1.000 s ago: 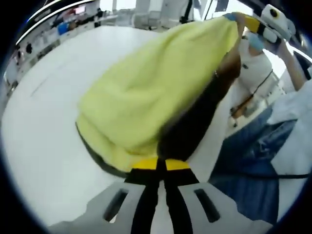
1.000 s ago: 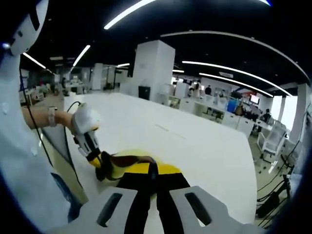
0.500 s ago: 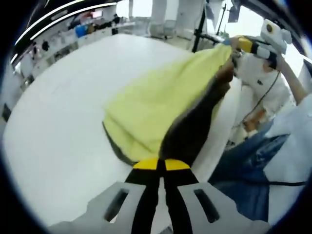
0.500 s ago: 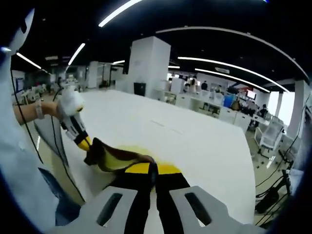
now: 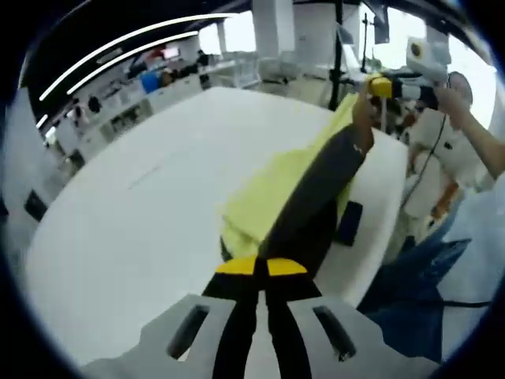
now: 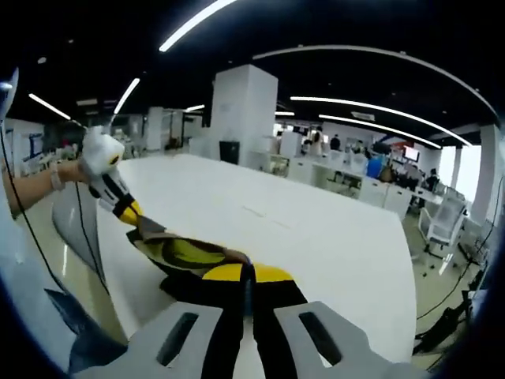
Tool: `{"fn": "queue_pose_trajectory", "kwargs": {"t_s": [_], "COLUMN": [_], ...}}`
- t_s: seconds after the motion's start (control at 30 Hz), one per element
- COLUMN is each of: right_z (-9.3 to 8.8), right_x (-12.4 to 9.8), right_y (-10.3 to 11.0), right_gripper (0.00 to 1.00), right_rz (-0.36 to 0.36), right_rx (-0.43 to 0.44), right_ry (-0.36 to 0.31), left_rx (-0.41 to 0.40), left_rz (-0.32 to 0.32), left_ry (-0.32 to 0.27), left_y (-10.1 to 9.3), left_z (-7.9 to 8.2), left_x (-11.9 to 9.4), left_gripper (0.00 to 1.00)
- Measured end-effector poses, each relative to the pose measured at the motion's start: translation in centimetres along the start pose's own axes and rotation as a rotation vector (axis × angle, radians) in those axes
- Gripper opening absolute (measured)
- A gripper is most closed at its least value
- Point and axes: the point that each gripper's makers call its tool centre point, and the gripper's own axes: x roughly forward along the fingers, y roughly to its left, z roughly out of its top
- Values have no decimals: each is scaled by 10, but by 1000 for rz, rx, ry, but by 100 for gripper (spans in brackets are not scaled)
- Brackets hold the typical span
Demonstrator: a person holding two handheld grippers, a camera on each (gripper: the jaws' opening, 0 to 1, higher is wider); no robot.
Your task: Fold the garment on the visible template until the final outline fits inside the template.
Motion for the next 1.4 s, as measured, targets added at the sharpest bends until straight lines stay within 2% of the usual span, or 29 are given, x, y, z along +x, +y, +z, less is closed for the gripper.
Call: {"fn": "queue_pose_trajectory", "kwargs": {"t_s": [0.3, 0.53, 0.63, 0.83, 1.0, 1.13, 1.23, 1.4], "right_z": [71, 115, 135, 165, 192, 214, 231, 245], "right_x": [14, 15, 13, 6, -4, -17, -22, -26], "right_y": [-22, -25, -24, -25, -24, -18, -23, -22], "right_gripper": [2, 2, 2, 2, 2, 2, 2, 2], "right_rz": [-14, -16, -11, 0, -5, -10, -4, -5], "right_rx": [-116, -191, -217, -263, -304, -353, -370, -410], "right_ry": [-78, -121, -143, -159, -185, -213, -236, -239], "left_rx": [85, 127, 154, 196, 234, 273, 287, 305], "left_rz": [89, 123, 169, 230, 242, 275, 303, 327], "left_ry": [-73, -116, -147, -193, -205, -221, -249, -260], "left_y": [26, 35, 43, 51, 50, 50, 55, 60], "left_z": [45, 64, 76, 98, 113, 126, 137, 148], "left_x": [-31, -55, -73, -104, -121, -137, -148, -162], "left_gripper": [0, 0, 0, 0, 0, 0, 0, 0]}}
